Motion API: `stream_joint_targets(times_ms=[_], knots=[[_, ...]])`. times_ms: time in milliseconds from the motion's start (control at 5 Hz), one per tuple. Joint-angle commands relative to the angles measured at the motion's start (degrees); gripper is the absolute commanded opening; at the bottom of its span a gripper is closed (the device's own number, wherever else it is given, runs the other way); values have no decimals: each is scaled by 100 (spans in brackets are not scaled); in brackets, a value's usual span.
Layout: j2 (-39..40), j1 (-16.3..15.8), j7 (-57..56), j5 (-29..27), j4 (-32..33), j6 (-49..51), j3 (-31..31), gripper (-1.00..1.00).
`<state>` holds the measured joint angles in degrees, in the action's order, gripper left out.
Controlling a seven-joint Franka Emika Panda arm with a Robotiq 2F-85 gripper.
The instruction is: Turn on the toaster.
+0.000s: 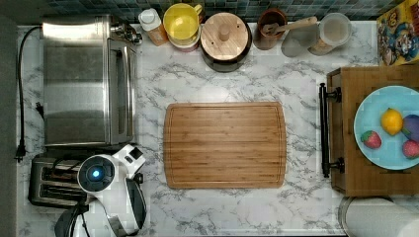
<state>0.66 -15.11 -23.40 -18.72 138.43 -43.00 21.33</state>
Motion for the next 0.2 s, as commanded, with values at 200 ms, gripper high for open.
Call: stream_joint_targets(times_ms=[200], knots=[[441,138,190,144,593,-568,-159,-100]])
